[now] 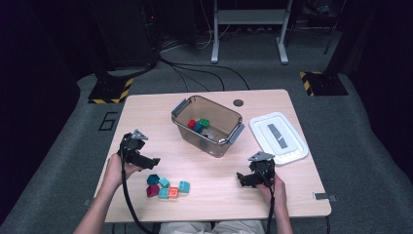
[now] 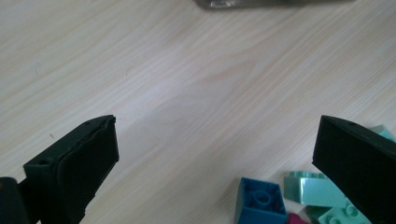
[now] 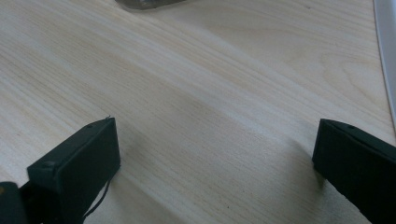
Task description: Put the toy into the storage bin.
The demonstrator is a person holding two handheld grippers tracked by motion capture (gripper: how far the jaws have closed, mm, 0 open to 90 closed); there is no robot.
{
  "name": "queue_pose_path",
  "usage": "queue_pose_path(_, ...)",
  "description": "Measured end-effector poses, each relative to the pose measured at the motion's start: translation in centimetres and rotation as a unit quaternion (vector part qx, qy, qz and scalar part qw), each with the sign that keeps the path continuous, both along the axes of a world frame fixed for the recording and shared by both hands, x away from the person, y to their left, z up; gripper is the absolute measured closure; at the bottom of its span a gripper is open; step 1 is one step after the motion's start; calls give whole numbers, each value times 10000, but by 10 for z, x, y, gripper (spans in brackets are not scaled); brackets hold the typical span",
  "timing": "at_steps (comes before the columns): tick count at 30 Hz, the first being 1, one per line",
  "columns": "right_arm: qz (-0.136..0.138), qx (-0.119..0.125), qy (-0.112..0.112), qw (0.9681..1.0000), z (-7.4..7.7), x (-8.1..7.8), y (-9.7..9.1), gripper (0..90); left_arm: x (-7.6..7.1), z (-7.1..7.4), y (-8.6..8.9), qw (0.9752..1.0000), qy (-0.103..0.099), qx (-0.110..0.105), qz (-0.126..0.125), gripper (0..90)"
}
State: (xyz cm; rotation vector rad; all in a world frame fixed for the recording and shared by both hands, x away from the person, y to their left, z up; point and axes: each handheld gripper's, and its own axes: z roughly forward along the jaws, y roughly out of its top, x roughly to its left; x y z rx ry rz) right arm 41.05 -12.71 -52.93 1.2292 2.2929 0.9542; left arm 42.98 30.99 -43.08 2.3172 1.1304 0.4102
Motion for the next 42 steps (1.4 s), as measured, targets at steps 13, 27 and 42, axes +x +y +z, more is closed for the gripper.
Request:
queue_pose_path(13,-4,1,1,10000,0,0,0,1,-16,-35,12,9992,400,-90,-21,32)
queue_pose_path(27,-1,6,5,10000,0,0,0,1,-17,-57,14,9980,632,-69,-11,14)
queue_pose_path(42,0,7,4,10000,0,0,0,1,-12,-68,15,9980,611,-15,179,107)
